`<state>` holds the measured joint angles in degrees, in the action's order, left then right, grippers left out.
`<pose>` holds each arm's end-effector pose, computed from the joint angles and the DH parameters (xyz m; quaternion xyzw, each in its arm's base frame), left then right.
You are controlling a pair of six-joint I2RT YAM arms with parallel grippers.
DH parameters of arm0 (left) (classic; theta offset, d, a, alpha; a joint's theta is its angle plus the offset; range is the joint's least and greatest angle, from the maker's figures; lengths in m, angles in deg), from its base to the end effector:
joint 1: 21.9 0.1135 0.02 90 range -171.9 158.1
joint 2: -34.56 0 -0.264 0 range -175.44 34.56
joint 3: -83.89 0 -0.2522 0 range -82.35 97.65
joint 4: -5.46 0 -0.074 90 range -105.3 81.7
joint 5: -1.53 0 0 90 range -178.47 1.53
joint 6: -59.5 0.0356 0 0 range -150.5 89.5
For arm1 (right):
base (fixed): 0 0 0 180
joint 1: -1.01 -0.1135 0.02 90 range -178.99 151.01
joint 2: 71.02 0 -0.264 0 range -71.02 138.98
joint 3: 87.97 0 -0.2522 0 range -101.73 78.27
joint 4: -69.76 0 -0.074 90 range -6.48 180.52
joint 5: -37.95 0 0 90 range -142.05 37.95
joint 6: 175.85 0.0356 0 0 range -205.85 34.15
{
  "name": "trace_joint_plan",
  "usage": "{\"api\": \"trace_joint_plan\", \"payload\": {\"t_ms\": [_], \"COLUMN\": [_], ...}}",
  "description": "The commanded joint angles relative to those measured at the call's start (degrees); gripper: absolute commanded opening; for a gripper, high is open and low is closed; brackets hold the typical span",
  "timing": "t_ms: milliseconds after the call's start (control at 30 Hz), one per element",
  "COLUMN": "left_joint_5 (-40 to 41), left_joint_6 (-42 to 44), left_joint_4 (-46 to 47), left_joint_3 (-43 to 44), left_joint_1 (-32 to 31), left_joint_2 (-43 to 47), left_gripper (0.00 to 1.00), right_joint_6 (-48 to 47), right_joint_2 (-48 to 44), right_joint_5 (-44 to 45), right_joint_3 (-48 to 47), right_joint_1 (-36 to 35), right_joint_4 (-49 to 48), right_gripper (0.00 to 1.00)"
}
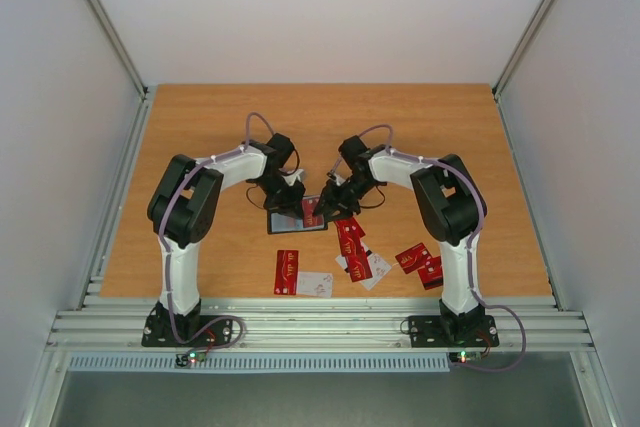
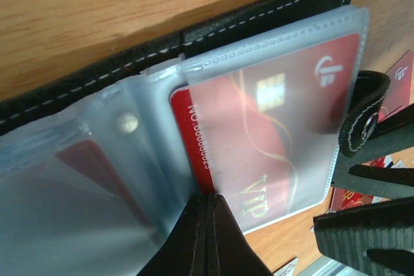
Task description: Put the credit cards into the card holder
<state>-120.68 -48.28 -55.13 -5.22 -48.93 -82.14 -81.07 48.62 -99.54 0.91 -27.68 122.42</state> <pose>0.3229 -0.1861 0.1356 -0.0861 -0.9565 0.2678 0.0778 0.3271 0.2089 0.1256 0.2193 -0.8864 -0.4047 0.0482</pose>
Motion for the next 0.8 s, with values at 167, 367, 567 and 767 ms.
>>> {"api": "trace_joint_plan", "payload": {"t_ms": [167, 367, 567, 767], "left_joint_5": [-1.7, -2.2, -2.5, -2.2], "left_joint_6": [-1.6, -3.0, -4.2, -4.5], "left_joint_4": [2.5, 3.5, 3.6, 3.9], "left_joint_3": [-1.3, -2.3, -2.2, -2.6], "left_joint_1": [-0.3, -0.3, -0.3, -0.3], "left_joint_2": [0.6, 2.1, 3.9, 3.5], "left_gripper": [0.0, 0.0, 0.0, 0.0], "right_joint_6": [-1.8, -1.9, -1.9, -2.1], "right_joint_2": [-3.2, -4.2, -4.4, -4.2], "right_joint_5": [1.6, 2.5, 3.1, 4.4], "right_joint_3": [-2.4, -2.4, -2.5, -3.0], "right_joint_1": [-1.9, -2.3, -2.5, -2.6], "right_joint_4": [2.5, 3.0, 3.3, 4.5], "right_gripper": [0.36, 0.36, 0.36, 0.36]}}
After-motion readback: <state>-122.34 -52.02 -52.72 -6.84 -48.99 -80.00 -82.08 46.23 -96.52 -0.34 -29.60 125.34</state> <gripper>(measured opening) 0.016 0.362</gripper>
